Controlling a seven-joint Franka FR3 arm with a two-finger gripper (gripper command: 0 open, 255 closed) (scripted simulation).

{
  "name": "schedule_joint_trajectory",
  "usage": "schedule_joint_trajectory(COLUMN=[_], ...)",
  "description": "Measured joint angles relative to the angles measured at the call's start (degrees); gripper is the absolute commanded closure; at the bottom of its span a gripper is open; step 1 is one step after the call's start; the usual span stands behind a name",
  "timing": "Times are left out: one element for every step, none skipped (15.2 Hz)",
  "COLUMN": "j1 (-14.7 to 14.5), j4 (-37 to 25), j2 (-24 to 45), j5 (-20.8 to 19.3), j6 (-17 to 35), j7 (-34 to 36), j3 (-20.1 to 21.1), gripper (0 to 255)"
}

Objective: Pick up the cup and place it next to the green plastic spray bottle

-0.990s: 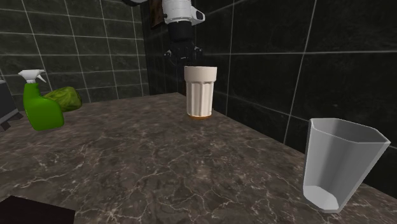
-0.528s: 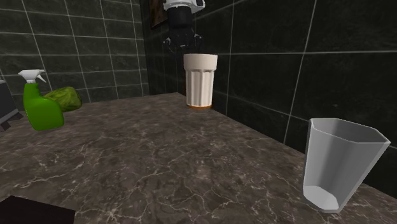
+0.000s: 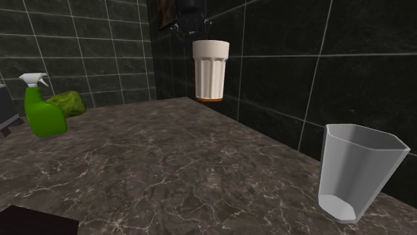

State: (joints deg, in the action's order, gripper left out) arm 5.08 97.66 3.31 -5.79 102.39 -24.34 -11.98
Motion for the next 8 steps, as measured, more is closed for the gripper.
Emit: schedule_joint_trajectory(j1=[0.0, 0.0, 0.0, 0.0, 0.0, 0.1, 0.0, 0.1], j4=[-1.0, -1.9, -2.6, -3.3, -4.1, -5.4, -6.3, -7.0], j2=[0.2, 0.2, 0.2, 0.2, 0.3, 0.7, 0.7, 0.8], j5=[0.1, 0.1, 0.1, 0.1, 0.1, 0.2, 0.3, 0.3], j6=[-0.8, -1.6, -2.3, -3.1, -3.8, -4.7, -5.5, -6.2], j7=[0.0, -0.2, -0.2, -0.3, -0.4, -0.7, -0.7, -0.8], j3=[0.0, 0.0, 0.0, 0.0, 0.0, -0.1, 0.0, -0.1], gripper=[255, 255, 255, 255, 255, 255, 255, 255])
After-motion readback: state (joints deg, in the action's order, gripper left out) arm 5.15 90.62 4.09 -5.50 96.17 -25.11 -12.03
